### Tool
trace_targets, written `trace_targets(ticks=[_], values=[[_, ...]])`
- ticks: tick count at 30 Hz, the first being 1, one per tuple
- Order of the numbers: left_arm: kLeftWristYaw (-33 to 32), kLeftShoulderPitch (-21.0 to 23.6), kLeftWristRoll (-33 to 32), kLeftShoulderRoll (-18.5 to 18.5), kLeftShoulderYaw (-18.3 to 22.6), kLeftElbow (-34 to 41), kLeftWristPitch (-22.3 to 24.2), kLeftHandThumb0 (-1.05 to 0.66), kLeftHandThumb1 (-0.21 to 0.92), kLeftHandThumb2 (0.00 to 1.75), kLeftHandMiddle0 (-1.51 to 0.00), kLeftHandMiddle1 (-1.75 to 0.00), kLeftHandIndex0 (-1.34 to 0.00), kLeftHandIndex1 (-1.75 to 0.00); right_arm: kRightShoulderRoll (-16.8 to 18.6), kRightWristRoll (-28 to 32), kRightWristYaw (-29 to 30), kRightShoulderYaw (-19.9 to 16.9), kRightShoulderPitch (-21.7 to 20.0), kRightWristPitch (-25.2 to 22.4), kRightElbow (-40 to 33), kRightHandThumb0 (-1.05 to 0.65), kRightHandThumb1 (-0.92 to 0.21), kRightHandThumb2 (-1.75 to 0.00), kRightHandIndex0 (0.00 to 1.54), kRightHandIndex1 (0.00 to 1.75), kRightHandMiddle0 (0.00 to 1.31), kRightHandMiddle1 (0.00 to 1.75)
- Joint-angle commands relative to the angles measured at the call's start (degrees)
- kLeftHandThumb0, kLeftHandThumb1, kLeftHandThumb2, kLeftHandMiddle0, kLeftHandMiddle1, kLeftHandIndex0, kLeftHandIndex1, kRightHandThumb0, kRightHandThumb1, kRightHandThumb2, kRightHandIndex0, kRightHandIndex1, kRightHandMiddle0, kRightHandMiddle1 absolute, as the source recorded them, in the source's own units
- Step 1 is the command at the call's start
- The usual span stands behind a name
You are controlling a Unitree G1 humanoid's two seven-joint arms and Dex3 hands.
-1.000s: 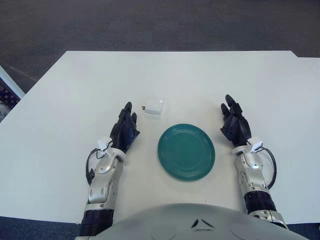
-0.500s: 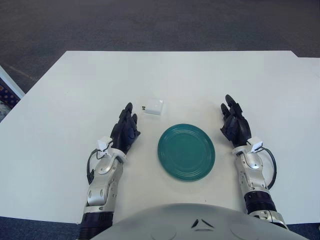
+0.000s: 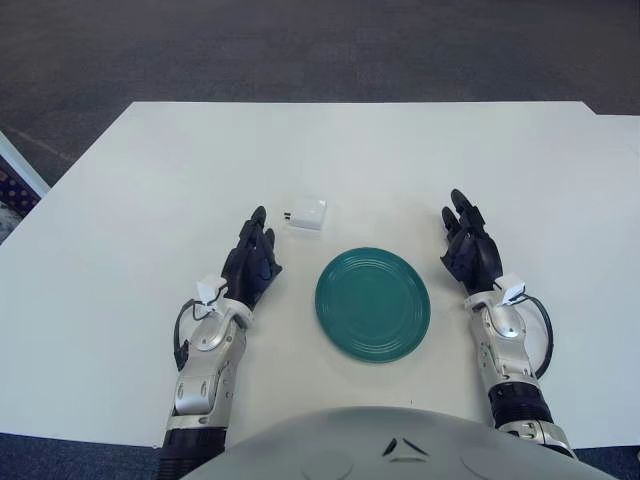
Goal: Put the charger into the plate.
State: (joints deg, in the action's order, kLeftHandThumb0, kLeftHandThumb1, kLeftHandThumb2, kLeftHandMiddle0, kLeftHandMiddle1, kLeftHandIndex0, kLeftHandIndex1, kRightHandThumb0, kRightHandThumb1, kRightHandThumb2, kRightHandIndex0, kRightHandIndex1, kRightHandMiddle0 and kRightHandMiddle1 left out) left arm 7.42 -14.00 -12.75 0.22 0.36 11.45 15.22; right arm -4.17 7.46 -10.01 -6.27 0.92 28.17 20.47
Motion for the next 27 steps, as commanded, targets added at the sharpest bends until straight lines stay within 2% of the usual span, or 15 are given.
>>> trace_targets(ticks=[1,3,7,9,13,21,27], values=[[-1.6,2.1,2.0,3.3,3.2,0.4,0.2,-1.04,0.92,0.94,-0.03,-0.01,-0.06,-0.04,0.3,-0.3,0.1,0.2,1.6,-1.8,2.4,-0.94,-0.92,-1.07,0.05,0.00,0.00,0.17],[-1.9,4.0,3.6,5.1,4.5,-0.1,-1.5,-1.03,0.92,0.97,-0.04,-0.02,-0.07,-0.05,0.3,-0.2,0.0,0.1,1.5,-1.9,2.5,-0.94,-0.92,-1.07,0.05,0.01,0.00,0.17],[-7.1,8.3,19.0,11.5,2.2,-5.3,-17.1,-1.04,0.92,1.01,-0.04,-0.01,-0.08,-0.06,0.0,0.4,-0.6,-0.2,1.4,-2.1,3.1,-0.94,-0.92,-1.08,0.06,0.01,0.00,0.17],[-9.7,9.8,24.2,12.9,0.9,-5.7,-20.5,-1.04,0.92,1.00,-0.02,0.00,-0.08,-0.06,-0.1,0.4,-0.8,-0.2,1.2,-2.0,3.5,-0.93,-0.92,-1.09,0.07,0.01,0.00,0.18],[-14.8,15.9,37.2,19.6,-1.0,-6.2,-22.9,-1.05,0.92,0.92,0.00,0.00,-0.10,-0.08,-0.1,0.3,-1.0,-0.2,0.9,-1.7,4.5,-0.93,-0.92,-1.10,0.07,0.01,0.00,0.20],[-18.5,23.9,49.7,27.2,-5.4,-13.9,-28.4,-1.05,0.92,0.79,0.00,0.00,-0.13,-0.14,0.1,0.0,-1.0,-0.3,0.3,-0.8,5.8,-0.94,-0.92,-1.09,0.08,0.01,0.00,0.22],[-15.6,32.8,57.3,30.6,-11.3,-19.3,-30.0,-1.05,0.92,0.70,0.00,0.00,-0.12,-0.16,0.5,-0.8,0.2,-0.1,-0.2,-0.3,6.6,-0.95,-0.92,-1.07,0.07,0.00,0.00,0.22]])
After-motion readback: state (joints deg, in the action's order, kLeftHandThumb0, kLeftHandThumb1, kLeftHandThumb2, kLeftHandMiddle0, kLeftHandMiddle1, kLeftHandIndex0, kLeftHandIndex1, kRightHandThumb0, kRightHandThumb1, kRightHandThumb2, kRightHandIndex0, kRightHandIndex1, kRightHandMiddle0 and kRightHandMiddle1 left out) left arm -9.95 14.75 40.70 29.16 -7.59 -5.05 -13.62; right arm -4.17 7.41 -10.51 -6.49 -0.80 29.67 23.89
